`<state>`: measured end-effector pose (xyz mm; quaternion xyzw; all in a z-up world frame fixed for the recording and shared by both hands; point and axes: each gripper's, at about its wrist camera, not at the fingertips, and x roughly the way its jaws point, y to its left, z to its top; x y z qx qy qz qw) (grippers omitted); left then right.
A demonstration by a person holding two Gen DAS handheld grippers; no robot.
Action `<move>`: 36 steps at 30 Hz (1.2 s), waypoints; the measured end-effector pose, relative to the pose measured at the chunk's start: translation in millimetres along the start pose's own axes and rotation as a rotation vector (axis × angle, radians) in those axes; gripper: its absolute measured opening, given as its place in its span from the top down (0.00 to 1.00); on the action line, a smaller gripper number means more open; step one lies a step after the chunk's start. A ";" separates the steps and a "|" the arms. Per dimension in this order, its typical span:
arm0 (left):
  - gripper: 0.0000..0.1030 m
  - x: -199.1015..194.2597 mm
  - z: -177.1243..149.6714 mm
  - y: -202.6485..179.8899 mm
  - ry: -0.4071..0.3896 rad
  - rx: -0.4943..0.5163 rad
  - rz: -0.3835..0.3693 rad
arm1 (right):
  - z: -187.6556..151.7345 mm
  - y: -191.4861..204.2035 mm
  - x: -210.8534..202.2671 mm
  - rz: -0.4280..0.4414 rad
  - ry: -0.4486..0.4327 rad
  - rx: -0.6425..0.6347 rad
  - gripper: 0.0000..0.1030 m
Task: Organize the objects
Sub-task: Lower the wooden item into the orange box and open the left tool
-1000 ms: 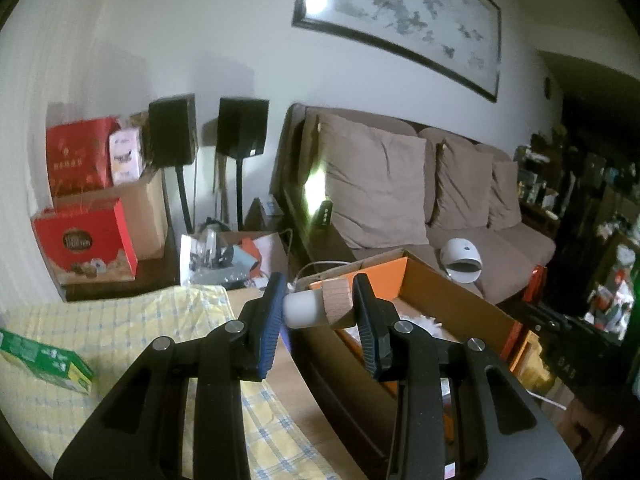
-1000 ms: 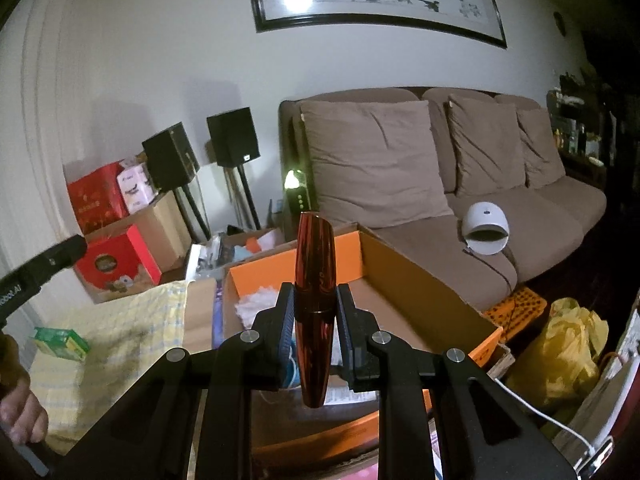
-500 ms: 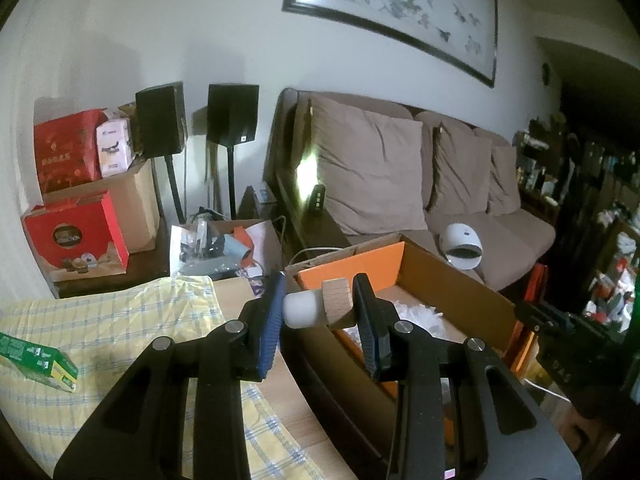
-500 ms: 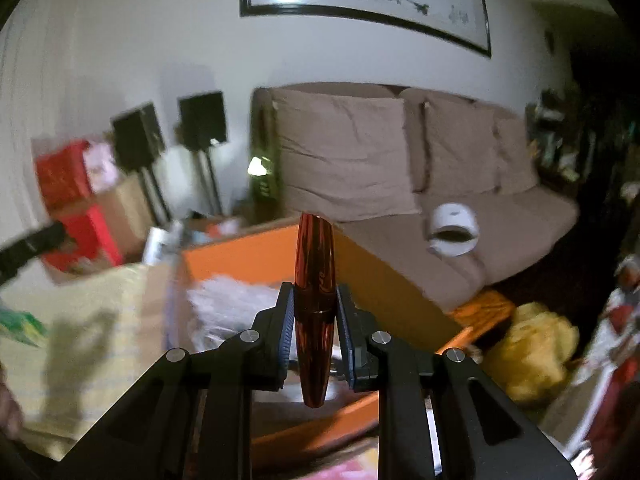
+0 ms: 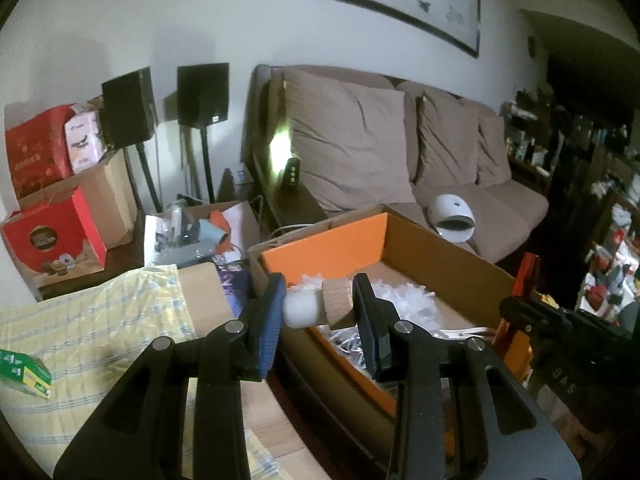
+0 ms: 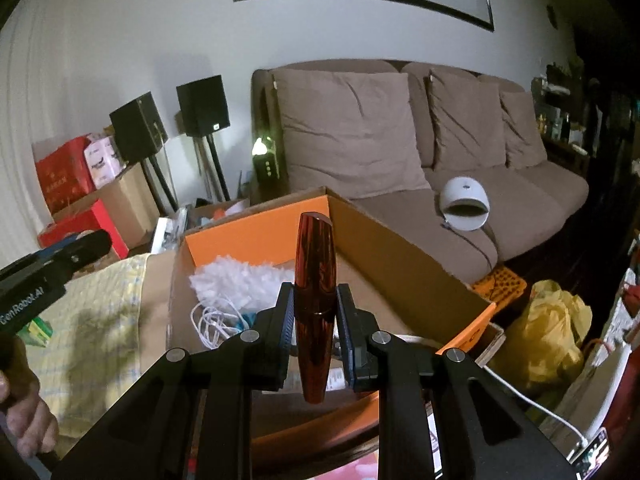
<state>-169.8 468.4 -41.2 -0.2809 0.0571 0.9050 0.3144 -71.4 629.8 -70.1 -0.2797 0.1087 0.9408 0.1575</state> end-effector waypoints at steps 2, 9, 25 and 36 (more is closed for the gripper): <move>0.69 3.9 -0.5 -5.7 -0.004 0.016 0.000 | -1.1 -5.5 2.5 0.013 0.012 0.026 0.81; 0.69 16.0 -1.8 -22.7 -0.008 0.034 -0.044 | -4.9 -14.9 10.5 0.017 0.036 0.080 0.81; 0.69 54.5 -12.7 -41.5 0.024 0.097 -0.167 | -6.5 -19.9 14.1 0.081 0.054 0.141 0.81; 0.69 71.6 -27.5 -55.9 0.087 0.164 -0.146 | -11.8 -27.5 21.6 0.058 0.081 0.162 0.81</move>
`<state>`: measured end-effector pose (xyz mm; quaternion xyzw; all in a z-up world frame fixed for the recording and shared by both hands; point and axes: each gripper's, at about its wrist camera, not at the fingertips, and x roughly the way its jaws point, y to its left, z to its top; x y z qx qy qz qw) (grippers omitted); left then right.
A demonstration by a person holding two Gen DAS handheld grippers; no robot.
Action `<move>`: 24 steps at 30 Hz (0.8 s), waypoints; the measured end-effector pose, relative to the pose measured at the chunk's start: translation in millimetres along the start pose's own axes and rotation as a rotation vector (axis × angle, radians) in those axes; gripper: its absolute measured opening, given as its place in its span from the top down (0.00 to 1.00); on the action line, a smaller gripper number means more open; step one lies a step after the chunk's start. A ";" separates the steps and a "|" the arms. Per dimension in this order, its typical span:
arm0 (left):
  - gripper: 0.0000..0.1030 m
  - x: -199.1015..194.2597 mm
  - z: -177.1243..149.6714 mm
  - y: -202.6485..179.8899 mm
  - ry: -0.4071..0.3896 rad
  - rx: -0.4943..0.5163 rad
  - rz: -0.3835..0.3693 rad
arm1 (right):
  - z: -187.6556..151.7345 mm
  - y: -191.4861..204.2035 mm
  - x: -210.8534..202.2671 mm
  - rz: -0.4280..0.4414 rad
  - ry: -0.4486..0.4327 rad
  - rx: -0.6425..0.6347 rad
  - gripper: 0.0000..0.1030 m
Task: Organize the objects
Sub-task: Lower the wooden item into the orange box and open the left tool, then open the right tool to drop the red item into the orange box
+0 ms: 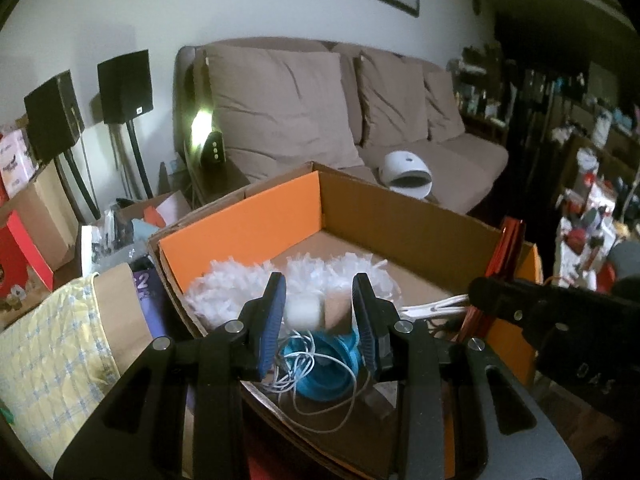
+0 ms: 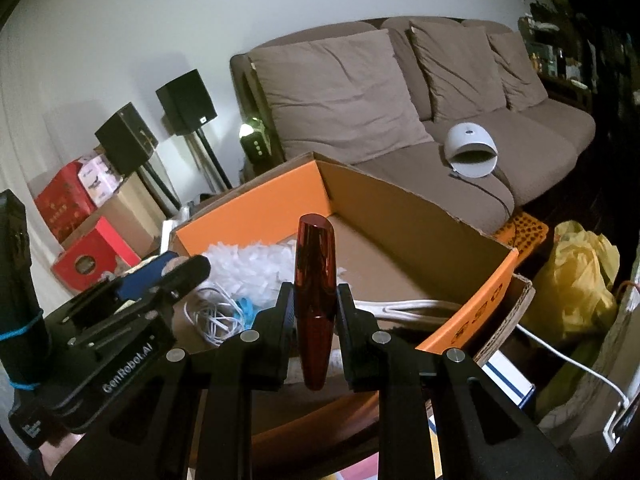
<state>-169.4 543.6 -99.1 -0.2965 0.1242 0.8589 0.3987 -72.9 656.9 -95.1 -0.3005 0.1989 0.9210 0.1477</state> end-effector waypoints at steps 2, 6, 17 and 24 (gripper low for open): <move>0.69 3.9 0.0 -2.5 0.020 0.015 0.006 | -0.4 0.6 0.0 -0.002 0.000 -0.002 0.81; 0.69 5.8 0.8 -3.9 0.040 0.037 0.018 | -1.0 2.3 1.0 0.004 0.004 -0.006 0.81; 0.33 -31.9 -0.5 31.3 0.000 -0.011 0.109 | -3.2 9.5 2.8 0.008 0.014 -0.015 0.81; 0.26 -53.5 3.2 69.9 -0.027 -0.070 0.155 | -7.7 19.9 12.4 0.039 0.050 -0.010 0.81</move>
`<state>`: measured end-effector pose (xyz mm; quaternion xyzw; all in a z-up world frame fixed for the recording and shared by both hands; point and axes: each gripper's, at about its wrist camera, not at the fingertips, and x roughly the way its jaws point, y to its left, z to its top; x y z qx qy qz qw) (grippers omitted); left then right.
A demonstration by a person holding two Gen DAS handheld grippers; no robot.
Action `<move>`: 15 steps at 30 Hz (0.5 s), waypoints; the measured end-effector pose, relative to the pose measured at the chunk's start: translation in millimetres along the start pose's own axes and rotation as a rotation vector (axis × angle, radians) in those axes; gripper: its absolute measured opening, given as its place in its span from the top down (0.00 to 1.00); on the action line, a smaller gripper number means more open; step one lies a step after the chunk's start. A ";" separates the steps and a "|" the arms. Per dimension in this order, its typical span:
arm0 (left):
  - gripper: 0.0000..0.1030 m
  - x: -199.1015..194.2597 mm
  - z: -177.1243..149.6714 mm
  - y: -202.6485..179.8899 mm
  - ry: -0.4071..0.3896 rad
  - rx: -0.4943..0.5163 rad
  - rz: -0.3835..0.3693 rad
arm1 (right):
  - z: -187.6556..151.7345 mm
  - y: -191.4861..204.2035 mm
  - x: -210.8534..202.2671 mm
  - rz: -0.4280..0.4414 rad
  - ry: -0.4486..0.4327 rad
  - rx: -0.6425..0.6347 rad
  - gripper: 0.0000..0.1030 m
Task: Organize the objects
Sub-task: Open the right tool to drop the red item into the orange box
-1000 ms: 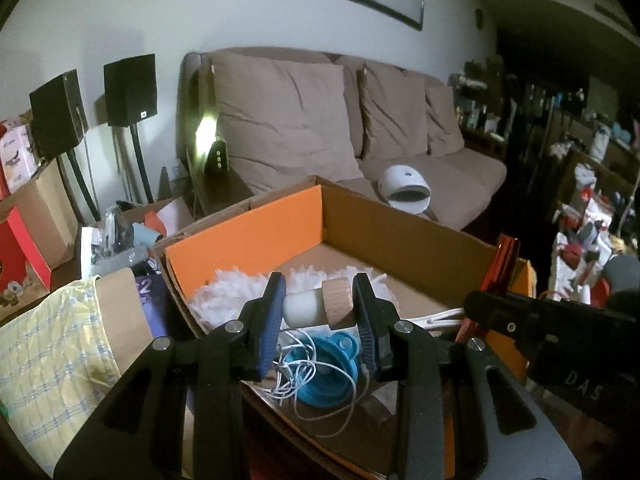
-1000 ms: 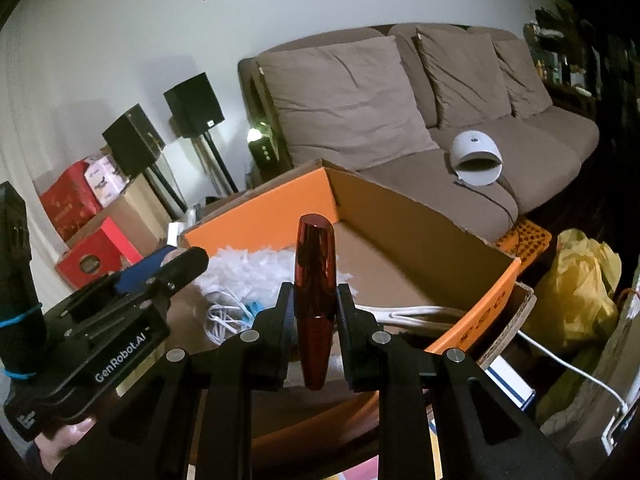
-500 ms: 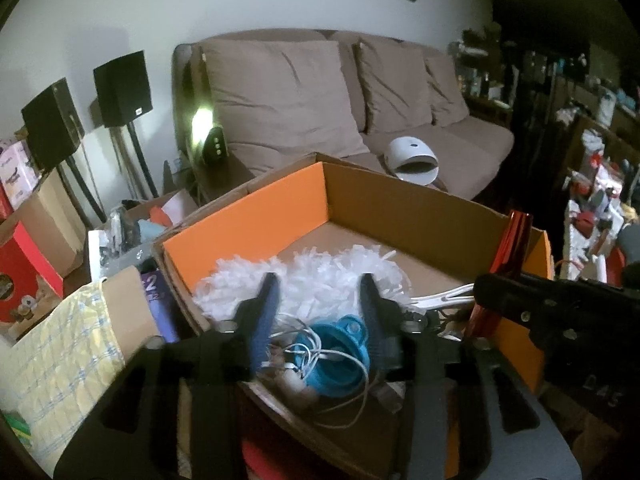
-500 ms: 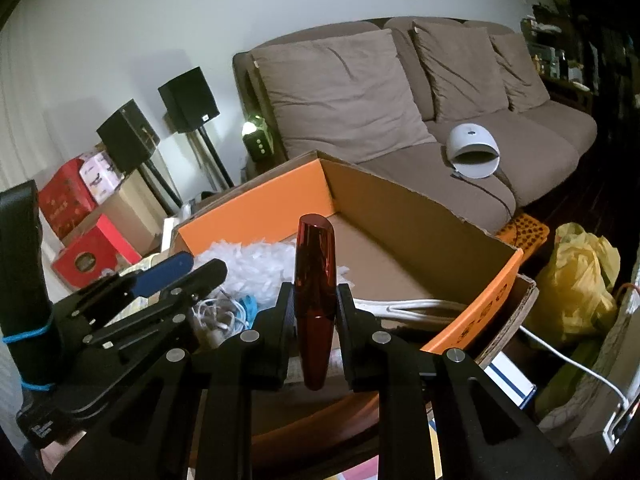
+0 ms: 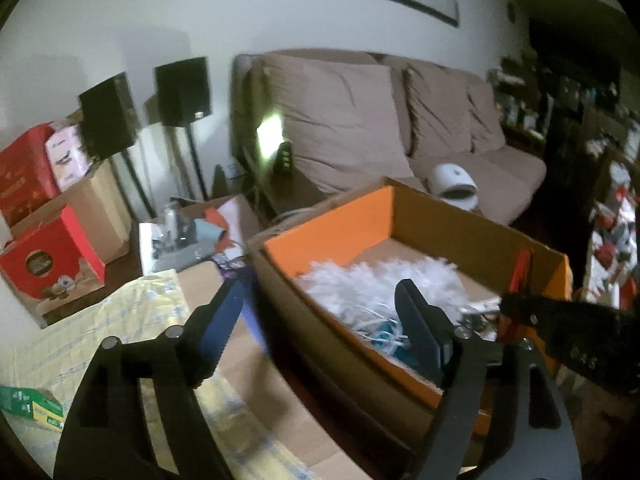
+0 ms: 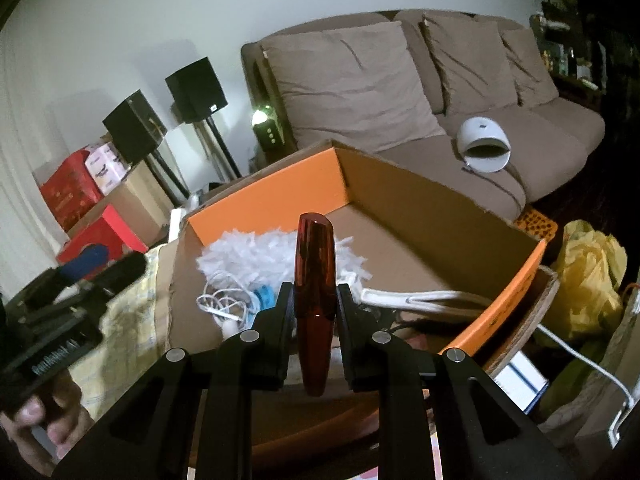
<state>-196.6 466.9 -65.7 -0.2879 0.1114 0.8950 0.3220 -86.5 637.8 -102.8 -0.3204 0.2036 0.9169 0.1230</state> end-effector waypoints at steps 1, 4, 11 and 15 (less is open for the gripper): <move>0.26 1.7 0.4 6.8 0.008 -0.014 0.016 | -0.7 0.8 1.5 0.004 0.007 0.003 0.81; 0.26 4.1 -2.8 24.2 0.031 -0.067 0.026 | -1.4 5.9 3.2 0.001 0.008 -0.004 0.78; 0.26 -7.4 -15.5 46.3 0.048 -0.106 0.060 | -1.6 2.6 4.8 -0.008 0.014 0.010 0.74; 0.26 -23.5 -17.5 71.0 0.036 -0.153 0.091 | -0.7 -1.2 1.5 -0.022 0.003 0.025 0.69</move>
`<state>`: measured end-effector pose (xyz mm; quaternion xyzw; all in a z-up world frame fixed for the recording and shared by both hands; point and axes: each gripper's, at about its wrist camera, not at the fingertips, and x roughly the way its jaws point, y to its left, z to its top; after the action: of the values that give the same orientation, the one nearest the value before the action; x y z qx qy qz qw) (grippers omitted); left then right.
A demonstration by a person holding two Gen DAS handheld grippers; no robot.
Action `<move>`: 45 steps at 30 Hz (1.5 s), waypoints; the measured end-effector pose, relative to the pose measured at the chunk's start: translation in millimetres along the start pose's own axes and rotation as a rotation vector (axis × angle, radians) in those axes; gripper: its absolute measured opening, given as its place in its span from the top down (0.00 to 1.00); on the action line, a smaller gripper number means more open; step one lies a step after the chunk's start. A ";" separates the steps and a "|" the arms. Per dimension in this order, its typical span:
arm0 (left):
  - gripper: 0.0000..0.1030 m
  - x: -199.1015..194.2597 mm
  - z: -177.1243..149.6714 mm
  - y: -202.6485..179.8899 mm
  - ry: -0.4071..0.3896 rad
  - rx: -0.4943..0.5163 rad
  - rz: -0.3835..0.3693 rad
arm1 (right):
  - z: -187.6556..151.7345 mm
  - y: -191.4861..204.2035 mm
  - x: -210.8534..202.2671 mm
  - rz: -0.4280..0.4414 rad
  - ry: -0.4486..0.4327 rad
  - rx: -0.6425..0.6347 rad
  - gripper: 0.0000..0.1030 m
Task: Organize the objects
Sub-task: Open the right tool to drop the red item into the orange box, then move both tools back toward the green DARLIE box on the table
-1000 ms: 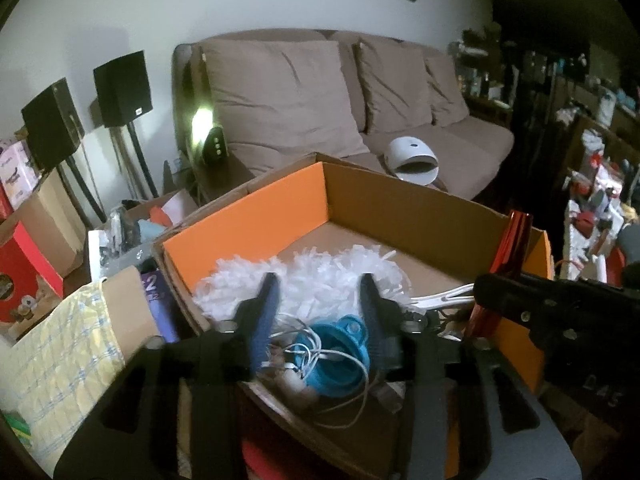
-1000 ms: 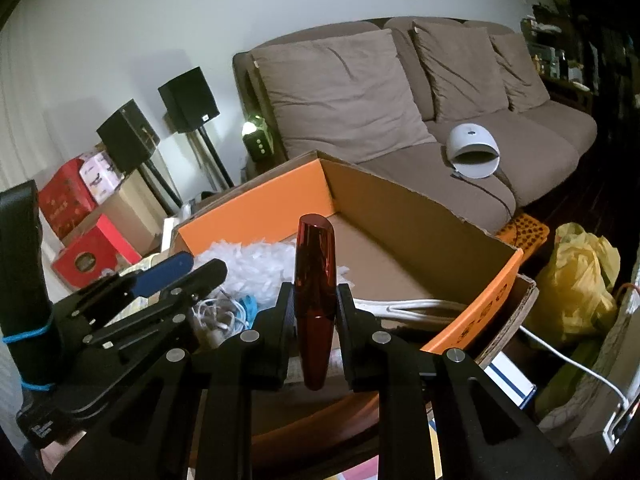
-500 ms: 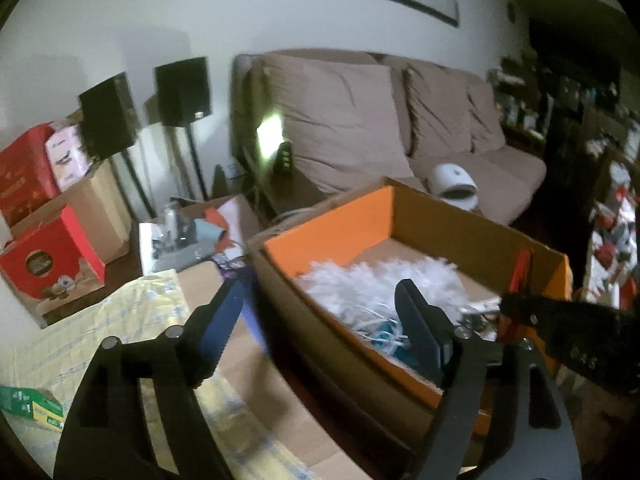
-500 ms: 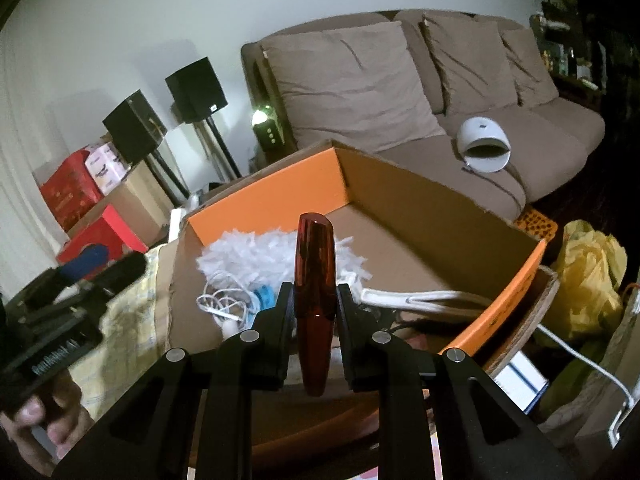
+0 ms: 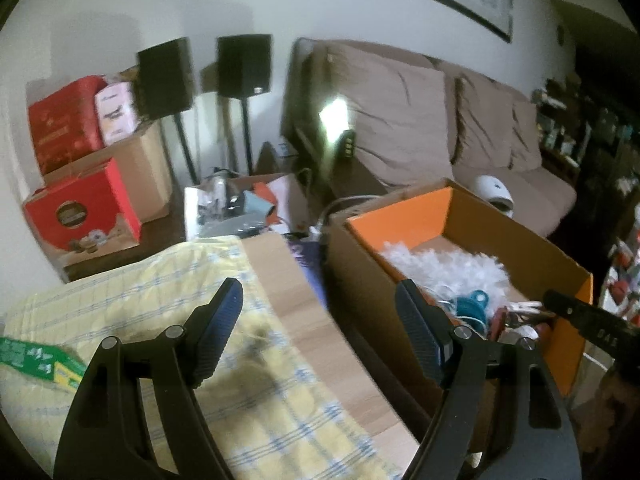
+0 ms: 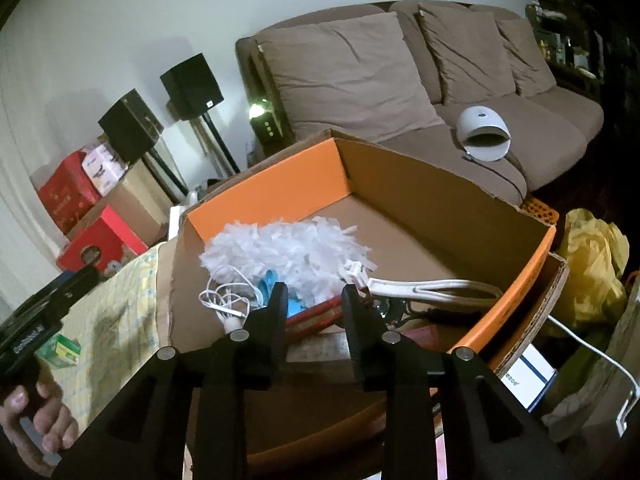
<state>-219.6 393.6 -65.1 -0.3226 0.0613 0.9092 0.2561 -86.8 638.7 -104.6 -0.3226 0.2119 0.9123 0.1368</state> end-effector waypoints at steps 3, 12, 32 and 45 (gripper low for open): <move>0.22 -6.8 0.7 22.6 0.010 -0.038 0.025 | 0.3 -2.0 -4.1 -0.014 -0.010 0.011 0.58; 0.22 -32.5 3.8 113.9 0.003 -0.197 0.139 | 9.3 -20.6 -25.1 -0.032 -0.060 0.040 0.47; 0.17 -100.2 -3.7 245.4 -0.060 -0.368 0.313 | 17.9 -37.9 -56.6 -0.156 -0.120 0.069 0.30; 0.17 -114.1 -64.8 326.9 -0.022 -0.355 0.397 | -18.7 52.3 -52.0 -0.127 -0.036 -0.150 0.23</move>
<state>-273.4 45.4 -63.0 -0.3343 -0.0397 0.9415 0.0130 -57.9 578.3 -68.4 -0.3281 0.1196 0.9208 0.1735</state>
